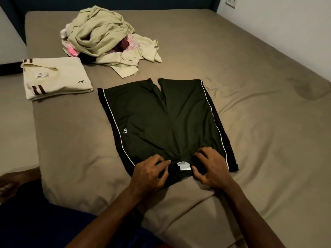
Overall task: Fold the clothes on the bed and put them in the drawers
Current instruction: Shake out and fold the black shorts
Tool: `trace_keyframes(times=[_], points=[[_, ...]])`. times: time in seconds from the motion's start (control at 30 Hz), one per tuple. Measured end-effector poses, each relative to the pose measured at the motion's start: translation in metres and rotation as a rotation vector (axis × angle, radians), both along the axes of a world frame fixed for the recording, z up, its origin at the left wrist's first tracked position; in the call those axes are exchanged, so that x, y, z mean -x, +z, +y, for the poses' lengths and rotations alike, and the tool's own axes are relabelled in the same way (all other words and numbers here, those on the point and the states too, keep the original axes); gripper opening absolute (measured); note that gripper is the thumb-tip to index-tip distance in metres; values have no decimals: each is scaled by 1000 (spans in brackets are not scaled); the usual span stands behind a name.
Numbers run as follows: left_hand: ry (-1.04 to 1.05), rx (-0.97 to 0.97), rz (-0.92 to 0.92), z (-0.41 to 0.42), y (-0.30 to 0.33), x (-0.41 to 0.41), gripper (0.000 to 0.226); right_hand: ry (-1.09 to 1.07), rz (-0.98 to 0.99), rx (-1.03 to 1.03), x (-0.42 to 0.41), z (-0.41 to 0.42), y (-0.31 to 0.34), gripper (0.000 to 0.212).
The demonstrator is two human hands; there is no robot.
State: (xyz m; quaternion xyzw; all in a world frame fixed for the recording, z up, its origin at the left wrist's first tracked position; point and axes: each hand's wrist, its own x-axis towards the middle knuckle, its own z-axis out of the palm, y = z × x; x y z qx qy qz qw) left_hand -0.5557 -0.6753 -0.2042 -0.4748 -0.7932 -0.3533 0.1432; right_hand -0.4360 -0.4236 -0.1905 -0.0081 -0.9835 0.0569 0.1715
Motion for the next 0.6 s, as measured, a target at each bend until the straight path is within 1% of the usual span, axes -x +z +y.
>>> trace_keyframes(times=[0.1, 0.23, 0.3, 0.4, 0.5, 0.6], points=[[-49, 32, 53, 0, -3, -2, 19, 11, 37, -82, -5, 3, 2, 30], [-150, 75, 110, -3, -3, -1, 22, -35, 142, -105, -14, 3, 4, 25], [-205, 135, 111, -5, -7, 0, 21, -16, 83, -113, -18, -2, -2, 27], [-248, 216, 46, -9, -14, 5, 20, -46, -30, -79, -22, -7, -10, 30], [-271, 224, 32, -10, -14, 6, 19, -88, -7, -55, -21, -9, -8, 26], [-279, 194, 76, -11, -12, 3, 15, -84, -1, -35, -22, -8, -9, 26]])
